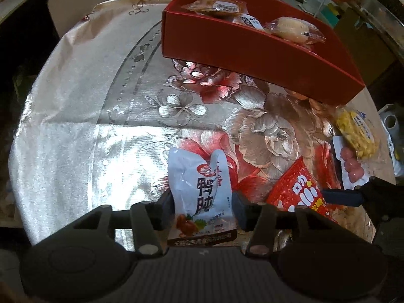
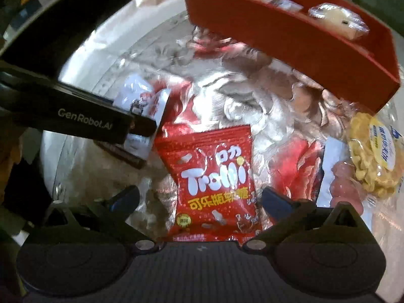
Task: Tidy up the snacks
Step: 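Lift both held bags and carry them over the red box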
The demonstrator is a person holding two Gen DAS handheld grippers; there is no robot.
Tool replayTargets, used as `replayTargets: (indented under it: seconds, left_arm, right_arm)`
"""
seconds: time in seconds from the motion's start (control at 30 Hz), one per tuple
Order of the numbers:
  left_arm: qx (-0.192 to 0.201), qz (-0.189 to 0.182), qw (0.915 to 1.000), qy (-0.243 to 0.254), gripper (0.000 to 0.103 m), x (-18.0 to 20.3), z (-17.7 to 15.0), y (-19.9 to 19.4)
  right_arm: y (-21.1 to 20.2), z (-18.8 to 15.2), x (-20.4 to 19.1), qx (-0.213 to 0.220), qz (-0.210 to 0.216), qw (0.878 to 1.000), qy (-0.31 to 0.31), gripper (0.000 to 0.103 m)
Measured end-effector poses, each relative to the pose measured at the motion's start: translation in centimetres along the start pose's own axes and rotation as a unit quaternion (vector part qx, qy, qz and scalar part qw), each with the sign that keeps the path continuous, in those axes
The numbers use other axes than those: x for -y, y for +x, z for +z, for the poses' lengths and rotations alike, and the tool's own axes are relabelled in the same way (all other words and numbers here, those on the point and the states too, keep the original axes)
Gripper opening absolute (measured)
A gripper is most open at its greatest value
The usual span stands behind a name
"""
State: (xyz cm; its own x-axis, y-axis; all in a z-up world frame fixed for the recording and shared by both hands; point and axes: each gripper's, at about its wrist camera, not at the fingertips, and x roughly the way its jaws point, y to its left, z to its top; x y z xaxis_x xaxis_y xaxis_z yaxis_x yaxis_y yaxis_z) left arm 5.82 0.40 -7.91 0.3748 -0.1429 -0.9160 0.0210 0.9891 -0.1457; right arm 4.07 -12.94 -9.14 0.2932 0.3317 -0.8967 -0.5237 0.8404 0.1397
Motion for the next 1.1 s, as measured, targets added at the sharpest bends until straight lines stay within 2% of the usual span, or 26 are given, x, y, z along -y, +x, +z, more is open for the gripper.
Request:
replayTargets:
  seconds: [0.1, 0.23, 0.33, 0.4, 0.5, 0.63, 0.73, 0.93, 1.1]
  left_arm:
    - [0.009, 0.008, 0.9999, 0.007, 0.060, 0.8, 0.0, 0.3]
    - [0.018, 0.039, 0.9989, 0.020, 0.063, 2.0, 0.0, 0.8]
    - [0.019, 0.052, 0.9983, 0.018, 0.063, 2.5, 0.0, 0.9]
    - [0.017, 0.057, 0.9981, 0.019, 0.063, 2.6, 0.1, 1.0]
    - [0.016, 0.065, 0.9974, 0.027, 0.062, 2.8, 0.1, 1.1]
    - [0.016, 0.068, 0.9975, 0.014, 0.055, 2.4, 0.4, 0.9]
    - [0.025, 0.077, 0.9966, 0.016, 0.047, 2.3, 0.4, 0.8]
    - [0.027, 0.072, 0.9969, 0.011, 0.043, 1.9, 0.5, 0.4]
    - [0.043, 0.059, 0.9973, 0.004, 0.043, 1.9, 0.9, -1.0]
  right_arm:
    - [0.1, -0.4, -0.2, 0.005, -0.002, 1.000, -0.011, 0.103]
    - [0.2, -0.7, -1.3, -0.001, -0.023, 0.999, -0.049, 0.103]
    - [-0.2, -0.9, -2.4, -0.013, -0.066, 0.993, -0.092, 0.087]
    - [-1.0, -1.0, -1.9, -0.009, -0.064, 0.994, -0.085, 0.067]
    - [-2.0, -0.9, 0.3, -0.005, -0.038, 0.999, -0.038, 0.061]
    - [-3.1, -1.8, 1.5, 0.004, -0.035, 0.999, -0.016, 0.060]
    - [-4.5, -2.1, 2.3, 0.029, -0.033, 0.999, 0.003, 0.060]
    - [-6.6, -1.3, 3.7, 0.074, -0.025, 0.996, 0.035, 0.061]
    - [-7.3, -0.9, 3.8, 0.087, -0.022, 0.995, 0.038, 0.061]
